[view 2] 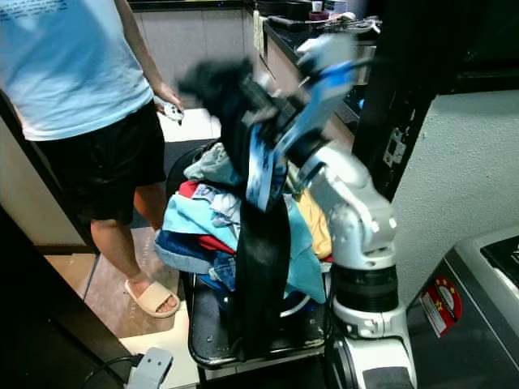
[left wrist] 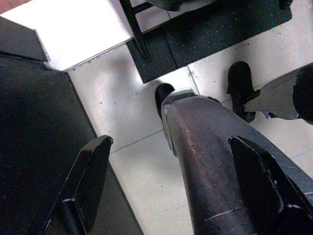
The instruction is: Clothes washing
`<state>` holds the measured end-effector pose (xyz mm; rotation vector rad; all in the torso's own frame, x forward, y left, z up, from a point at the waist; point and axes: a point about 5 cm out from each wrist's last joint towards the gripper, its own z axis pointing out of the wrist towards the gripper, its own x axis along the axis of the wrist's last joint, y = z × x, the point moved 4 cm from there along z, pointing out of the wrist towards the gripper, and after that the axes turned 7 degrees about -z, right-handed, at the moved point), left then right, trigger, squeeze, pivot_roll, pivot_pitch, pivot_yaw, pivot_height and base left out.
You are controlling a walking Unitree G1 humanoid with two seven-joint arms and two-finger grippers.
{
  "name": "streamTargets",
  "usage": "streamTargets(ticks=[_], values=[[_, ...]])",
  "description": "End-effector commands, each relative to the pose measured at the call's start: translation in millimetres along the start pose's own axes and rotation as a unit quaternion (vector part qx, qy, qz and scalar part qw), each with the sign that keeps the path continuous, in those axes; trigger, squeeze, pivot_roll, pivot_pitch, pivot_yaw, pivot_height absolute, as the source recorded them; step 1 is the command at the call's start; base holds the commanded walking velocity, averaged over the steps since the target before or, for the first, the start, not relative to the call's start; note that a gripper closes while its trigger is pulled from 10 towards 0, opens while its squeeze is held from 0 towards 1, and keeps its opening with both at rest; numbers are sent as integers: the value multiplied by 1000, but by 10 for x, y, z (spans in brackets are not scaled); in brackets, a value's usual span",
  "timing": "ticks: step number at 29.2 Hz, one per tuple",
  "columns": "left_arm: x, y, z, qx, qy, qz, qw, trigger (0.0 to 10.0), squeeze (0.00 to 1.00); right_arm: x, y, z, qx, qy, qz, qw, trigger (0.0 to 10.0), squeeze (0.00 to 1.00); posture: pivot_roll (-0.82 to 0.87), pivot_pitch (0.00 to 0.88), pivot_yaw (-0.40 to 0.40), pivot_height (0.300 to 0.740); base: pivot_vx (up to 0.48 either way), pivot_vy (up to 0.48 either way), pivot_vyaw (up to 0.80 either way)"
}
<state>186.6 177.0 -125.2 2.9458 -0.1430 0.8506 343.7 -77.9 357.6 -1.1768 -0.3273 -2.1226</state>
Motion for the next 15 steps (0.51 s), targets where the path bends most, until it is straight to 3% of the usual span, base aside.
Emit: streamTargets(ticks=[1,2,5,13,14,15], values=[[-67,13,-5,1,-12,-3,1000,10000,0,423,73,-35,6,94,57,994,10000,0,43,13,-29,740,0,0,0],[-66,16,-4,0,-12,-4,1000,10000,0,548,99,-76,14,125,77,989,10000,0,42,12,-29,740,0,0,0],[-60,18,-3,0,-11,-4,1000,10000,0,643,137,-125,17,150,95,984,10000,0,40,11,-28,740,0,0,0],[-54,16,-2,1,-10,-4,1000,10000,0,816,224,-259,31,194,123,973,10000,0,42,9,-27,740,0,0,0],[-52,13,-2,1,-10,-4,1000,10000,0,892,222,-320,47,210,119,969,9176,0,41,9,-25,740,0,0,0],[-49,8,-2,2,-10,-4,1000,10000,0,959,215,-389,60,219,104,968,7098,0,41,6,-25,740,0,0,0]])
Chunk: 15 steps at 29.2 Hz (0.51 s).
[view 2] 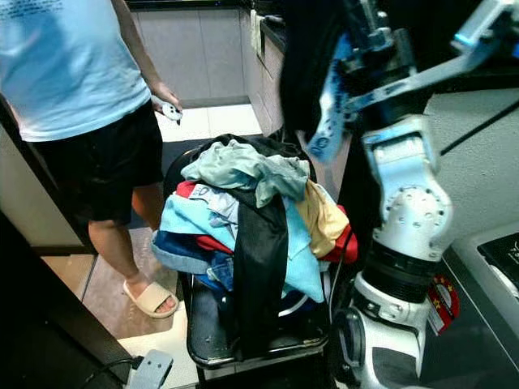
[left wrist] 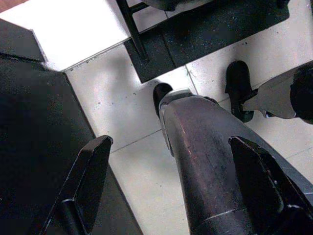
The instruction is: Clothes washing
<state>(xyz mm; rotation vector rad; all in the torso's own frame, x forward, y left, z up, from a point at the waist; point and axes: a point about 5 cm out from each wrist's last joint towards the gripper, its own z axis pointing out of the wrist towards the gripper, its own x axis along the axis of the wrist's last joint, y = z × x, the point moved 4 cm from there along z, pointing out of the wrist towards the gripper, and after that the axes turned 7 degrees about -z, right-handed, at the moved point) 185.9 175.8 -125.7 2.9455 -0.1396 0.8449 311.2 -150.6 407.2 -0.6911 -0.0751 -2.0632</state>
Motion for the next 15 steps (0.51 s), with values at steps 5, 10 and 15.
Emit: streamTargets(ticks=[5,10,15], values=[[-35,-17,-5,3,-8,0,1000,10000,0,260,7,-95,10,26,-30,999,588,0,40,2,-24,740,0,0,0],[-18,-26,-4,3,-7,3,1000,10000,0,313,218,-139,-45,20,-27,998,10000,0,40,0,-24,740,0,0,-228],[-6,-27,-2,3,-6,4,1000,10000,0,324,222,-166,-39,18,-25,999,10000,0,40,0,-23,740,0,0,-743]])
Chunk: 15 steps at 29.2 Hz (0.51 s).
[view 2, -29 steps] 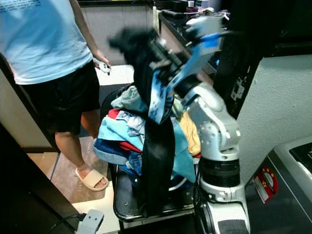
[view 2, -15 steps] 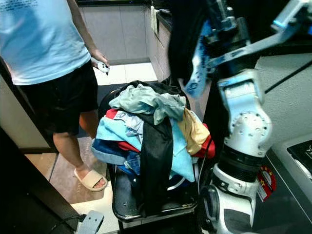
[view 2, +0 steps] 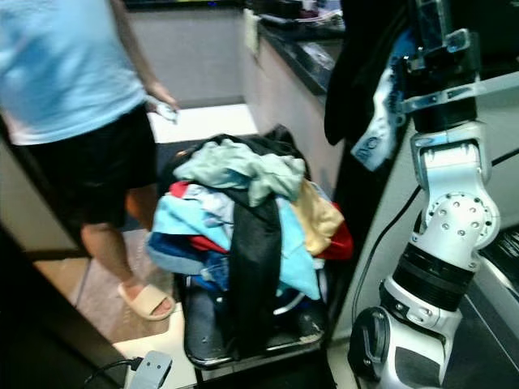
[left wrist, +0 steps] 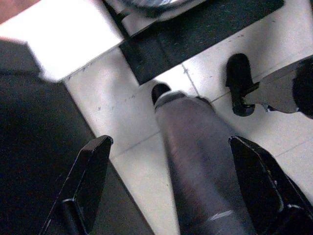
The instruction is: Clothes washing
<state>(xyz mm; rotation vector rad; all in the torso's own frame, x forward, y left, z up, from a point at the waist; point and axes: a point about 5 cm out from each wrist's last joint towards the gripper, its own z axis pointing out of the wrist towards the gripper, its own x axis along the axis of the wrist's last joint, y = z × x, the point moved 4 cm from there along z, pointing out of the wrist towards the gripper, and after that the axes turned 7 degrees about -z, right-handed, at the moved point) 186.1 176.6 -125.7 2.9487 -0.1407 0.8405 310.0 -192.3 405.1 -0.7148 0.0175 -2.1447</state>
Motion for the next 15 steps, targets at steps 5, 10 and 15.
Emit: streamTargets(ticks=[5,10,15], values=[[3,-25,-1,2,-4,5,1000,10000,0,36,-26,-54,24,0,6,1000,10000,0,41,0,-24,740,0,0,-759],[-2,-30,-3,3,-5,4,1000,10000,0,61,-24,-74,28,-2,2,1000,10000,0,43,0,-26,740,0,0,-763],[-20,-38,-7,4,-6,1,1000,10000,0,113,42,-101,15,-2,-15,1000,10000,0,42,0,-26,740,0,0,-760]])
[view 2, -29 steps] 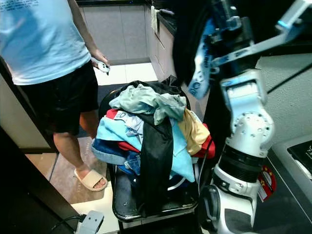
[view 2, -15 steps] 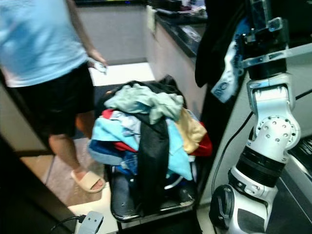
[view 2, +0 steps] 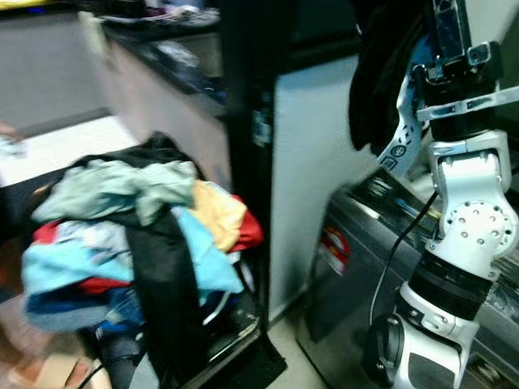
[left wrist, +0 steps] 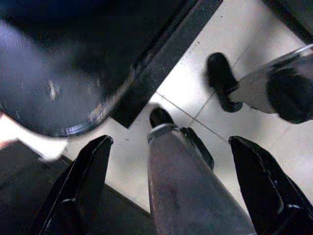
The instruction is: Clothes washing
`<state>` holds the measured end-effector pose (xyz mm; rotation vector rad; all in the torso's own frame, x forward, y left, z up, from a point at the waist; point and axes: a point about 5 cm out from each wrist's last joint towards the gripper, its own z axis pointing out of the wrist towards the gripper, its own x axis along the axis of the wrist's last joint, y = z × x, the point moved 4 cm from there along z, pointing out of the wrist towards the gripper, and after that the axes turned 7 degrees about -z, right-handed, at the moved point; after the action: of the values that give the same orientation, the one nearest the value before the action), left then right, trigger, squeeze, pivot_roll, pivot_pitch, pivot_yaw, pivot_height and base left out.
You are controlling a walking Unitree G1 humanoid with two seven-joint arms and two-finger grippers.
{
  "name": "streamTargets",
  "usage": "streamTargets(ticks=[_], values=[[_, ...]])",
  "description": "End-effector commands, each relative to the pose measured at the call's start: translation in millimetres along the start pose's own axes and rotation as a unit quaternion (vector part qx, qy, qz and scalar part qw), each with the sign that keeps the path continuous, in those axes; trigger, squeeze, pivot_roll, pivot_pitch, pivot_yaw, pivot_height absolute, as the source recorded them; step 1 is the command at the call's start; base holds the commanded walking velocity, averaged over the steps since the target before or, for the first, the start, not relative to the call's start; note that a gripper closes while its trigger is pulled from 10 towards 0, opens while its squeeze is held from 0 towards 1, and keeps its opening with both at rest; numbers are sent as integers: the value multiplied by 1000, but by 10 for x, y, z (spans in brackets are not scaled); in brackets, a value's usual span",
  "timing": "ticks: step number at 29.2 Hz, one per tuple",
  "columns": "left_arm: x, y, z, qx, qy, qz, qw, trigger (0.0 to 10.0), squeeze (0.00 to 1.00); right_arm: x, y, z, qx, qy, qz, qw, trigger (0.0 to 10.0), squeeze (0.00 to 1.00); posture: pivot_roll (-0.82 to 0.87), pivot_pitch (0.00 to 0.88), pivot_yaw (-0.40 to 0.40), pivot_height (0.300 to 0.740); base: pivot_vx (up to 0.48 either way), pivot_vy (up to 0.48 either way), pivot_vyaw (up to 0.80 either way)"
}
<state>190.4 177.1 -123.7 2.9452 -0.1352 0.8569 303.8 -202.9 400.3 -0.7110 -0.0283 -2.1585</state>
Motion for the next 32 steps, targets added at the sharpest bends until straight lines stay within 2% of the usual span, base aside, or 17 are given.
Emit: streamTargets(ticks=[1,11,15,21,32], values=[[-71,-30,-14,3,-12,2,1000,10000,0,40,27,-12,-4,2,-8,1000,10000,0,42,0,-26,740,0,0,-763],[-85,-34,-18,3,-13,1,1000,10000,0,42,76,-32,-11,-22,-46,999,10000,0,39,0,-23,740,0,0,-763],[-84,-31,-18,2,-13,3,1000,10000,0,-119,91,-25,-17,-61,-80,995,10000,0,40,3,-21,740,0,0,-764],[-87,-23,-18,-3,-14,2,1000,10000,0,-184,76,-23,-18,-70,-90,993,10000,0,43,6,-21,740,0,-94,0],[-96,-18,-19,-7,-16,2,1000,10000,0,-207,55,-31,-11,-77,-98,992,10000,0,44,10,-17,740,0,-461,0]])
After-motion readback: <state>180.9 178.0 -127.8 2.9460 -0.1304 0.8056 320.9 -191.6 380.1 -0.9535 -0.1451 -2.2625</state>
